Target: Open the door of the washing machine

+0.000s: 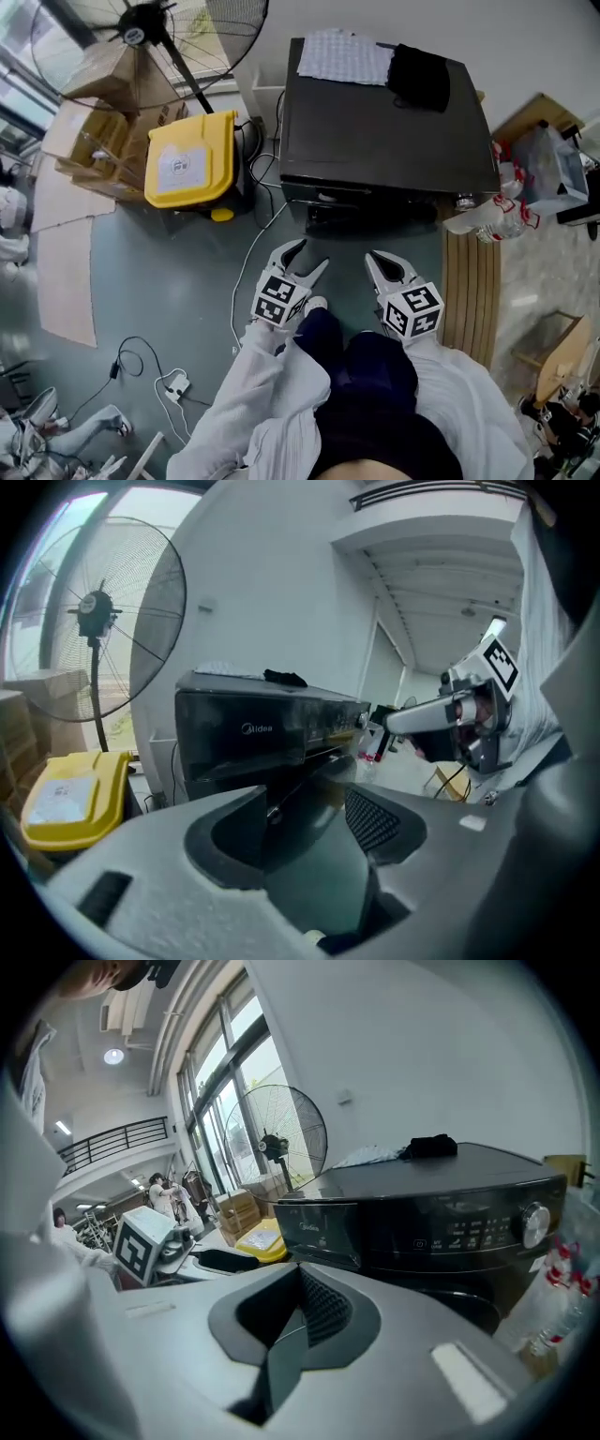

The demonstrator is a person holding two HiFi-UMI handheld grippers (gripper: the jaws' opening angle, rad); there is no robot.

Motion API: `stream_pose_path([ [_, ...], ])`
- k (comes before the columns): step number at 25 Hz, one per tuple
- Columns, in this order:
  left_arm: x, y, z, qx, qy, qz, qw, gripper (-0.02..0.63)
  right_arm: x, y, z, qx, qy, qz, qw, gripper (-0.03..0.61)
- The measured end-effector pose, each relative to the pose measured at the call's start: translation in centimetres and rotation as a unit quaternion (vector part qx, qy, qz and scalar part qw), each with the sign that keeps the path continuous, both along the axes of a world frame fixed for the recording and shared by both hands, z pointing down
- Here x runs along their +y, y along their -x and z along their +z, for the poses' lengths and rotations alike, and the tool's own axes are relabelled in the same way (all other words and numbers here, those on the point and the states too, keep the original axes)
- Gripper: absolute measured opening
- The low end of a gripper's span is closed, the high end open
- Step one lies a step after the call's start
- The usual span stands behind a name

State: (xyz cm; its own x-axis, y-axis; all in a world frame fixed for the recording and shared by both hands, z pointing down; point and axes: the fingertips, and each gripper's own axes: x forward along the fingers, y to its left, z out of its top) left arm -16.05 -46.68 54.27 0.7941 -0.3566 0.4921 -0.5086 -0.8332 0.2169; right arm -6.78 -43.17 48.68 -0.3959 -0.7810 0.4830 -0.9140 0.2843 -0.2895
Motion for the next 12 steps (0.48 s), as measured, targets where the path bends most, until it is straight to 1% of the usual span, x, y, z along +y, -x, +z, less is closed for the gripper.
stream_pose_path([
  [2,-0.8,-1.0,2.5,-0.021,0.010,0.032,0.9992,0.253,-0.5,-0.3,1.1,0.002,0.013,0.013,1.000,0.008],
  [5,-1.8,-2.3,6.9,-0.055,0.025,0.080,0.9950,0.247,-1.0,-0.7,2.6,-0.002,0.033,0.025,0.999,0.008],
  [9,-4.2,-3.4,11.6,-0.092,0.032,0.103,0.9899,0.236,-1.8,-1.2,4.9,0.000,0.054,0.024,0.998,0.008],
  [12,-5.7,-4.1,14.6,-0.111,0.025,0.117,0.9866,0.227,-2.2,-1.3,6.7,0.001,0.068,0.027,0.997,0.008],
])
